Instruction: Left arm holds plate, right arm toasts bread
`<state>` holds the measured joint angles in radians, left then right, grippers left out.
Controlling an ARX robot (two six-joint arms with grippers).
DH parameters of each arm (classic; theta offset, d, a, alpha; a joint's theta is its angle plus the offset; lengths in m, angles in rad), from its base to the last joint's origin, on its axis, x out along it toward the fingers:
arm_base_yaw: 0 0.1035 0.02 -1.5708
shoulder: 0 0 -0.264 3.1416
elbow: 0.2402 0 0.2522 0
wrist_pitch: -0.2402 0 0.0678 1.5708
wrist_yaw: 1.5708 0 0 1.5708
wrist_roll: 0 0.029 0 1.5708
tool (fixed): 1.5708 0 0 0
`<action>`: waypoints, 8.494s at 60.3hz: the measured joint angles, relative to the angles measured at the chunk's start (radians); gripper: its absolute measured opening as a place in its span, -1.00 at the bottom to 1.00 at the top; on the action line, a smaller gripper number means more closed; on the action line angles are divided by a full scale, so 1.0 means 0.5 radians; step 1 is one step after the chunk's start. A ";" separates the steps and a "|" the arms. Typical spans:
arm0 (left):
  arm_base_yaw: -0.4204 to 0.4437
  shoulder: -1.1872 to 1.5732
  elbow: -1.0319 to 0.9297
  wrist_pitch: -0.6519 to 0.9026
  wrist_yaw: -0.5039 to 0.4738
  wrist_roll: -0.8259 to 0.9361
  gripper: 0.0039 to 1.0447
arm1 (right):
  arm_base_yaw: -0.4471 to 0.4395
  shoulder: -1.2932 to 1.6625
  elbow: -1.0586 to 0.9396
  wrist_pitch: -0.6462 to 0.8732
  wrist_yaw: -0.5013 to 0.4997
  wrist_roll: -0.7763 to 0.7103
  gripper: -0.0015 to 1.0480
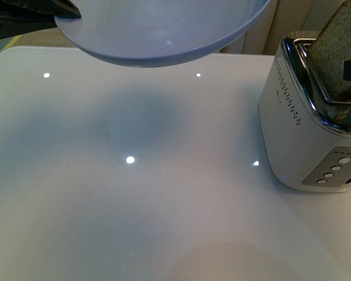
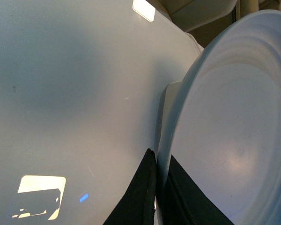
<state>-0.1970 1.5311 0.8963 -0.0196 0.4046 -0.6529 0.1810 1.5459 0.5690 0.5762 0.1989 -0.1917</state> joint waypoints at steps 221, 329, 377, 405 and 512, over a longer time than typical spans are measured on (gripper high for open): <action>-0.029 -0.040 -0.033 -0.034 -0.053 0.065 -0.95 | -0.356 -3.079 -1.102 -1.150 -0.395 0.378 -0.22; 1.271 1.470 0.272 0.295 0.396 1.171 -0.95 | -0.356 -3.080 -1.102 -1.150 -0.394 0.378 0.83; 1.315 1.875 0.556 0.327 0.357 1.291 -0.95 | -0.356 -3.081 -1.102 -1.150 -0.395 0.378 0.83; 1.296 1.690 0.485 0.401 0.343 1.257 0.38 | -0.356 -3.081 -1.102 -1.150 -0.395 0.378 0.83; 0.399 -1.723 -1.765 1.333 -0.809 1.283 -0.95 | -0.356 -3.082 -1.102 -1.150 -0.397 0.378 0.83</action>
<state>0.0025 0.6697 0.0135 0.6468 -0.0002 -0.0113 0.0032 0.0048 0.0177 0.0013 0.0002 -0.0025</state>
